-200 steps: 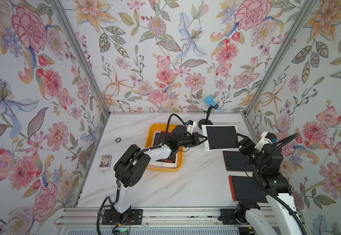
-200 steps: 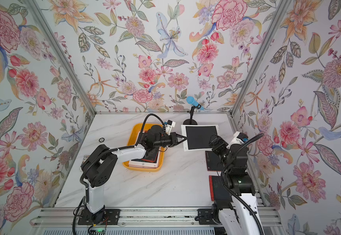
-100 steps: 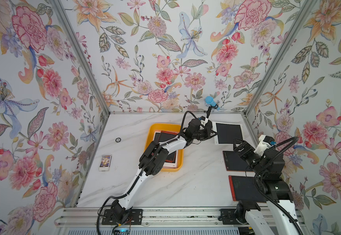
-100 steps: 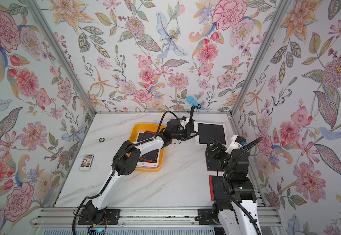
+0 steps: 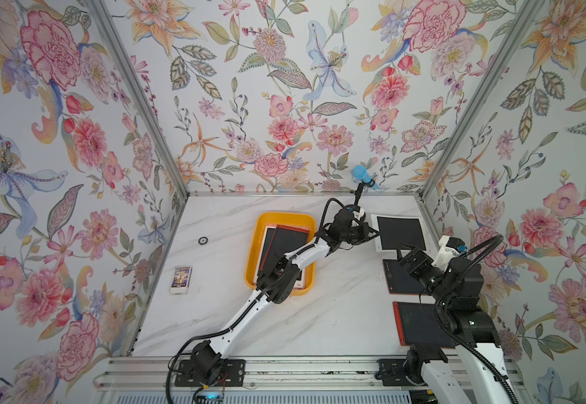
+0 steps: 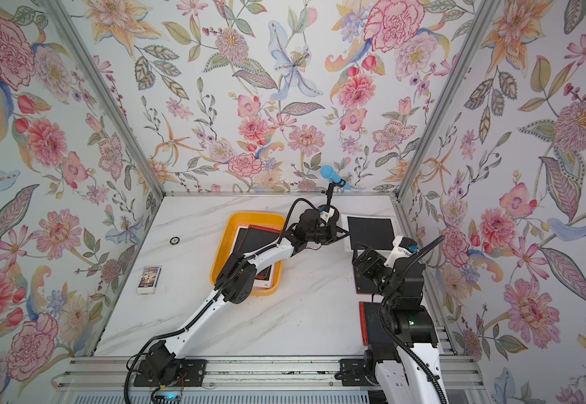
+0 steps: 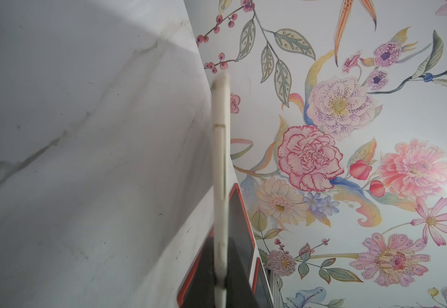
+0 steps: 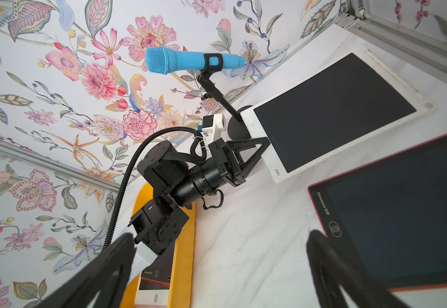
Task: Take out the writing tablet from the storage box
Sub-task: Place the writing tablet at the center of the board.
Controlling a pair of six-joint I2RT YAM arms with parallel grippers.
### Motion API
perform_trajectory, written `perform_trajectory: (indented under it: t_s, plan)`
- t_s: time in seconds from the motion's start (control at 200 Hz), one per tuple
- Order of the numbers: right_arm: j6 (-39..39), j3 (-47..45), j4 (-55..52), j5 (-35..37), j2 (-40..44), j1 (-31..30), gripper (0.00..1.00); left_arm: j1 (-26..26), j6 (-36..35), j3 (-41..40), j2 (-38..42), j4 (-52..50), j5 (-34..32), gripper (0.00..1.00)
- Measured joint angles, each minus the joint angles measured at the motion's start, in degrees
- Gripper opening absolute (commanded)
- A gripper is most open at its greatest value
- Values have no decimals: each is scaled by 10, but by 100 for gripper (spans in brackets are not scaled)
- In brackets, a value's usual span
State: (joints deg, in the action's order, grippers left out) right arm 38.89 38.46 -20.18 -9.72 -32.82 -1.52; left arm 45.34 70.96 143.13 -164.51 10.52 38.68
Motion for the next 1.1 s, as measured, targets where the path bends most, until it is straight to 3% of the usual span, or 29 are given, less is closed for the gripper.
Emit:
perform_trajectory:
  t_s: [0.155,0.52,0.625,0.871,1.101]
  plan:
    - [-10,-9,-9,12,8,7,100,0,-2,2,-2,1,0,0]
    - [-30,-12,-28,42,9,21,100,0,-14,20,-46,8,-1,16]
    - [-33,-12,-28,45,-1,25,100,-3,-23,23,-50,4,-3,30]
    - [-42,-12,-28,57,-15,28,99,-7,-44,30,-50,-20,-14,39]
    - [-57,-12,-28,77,-43,28,99,-9,-87,28,-39,-42,-23,59]
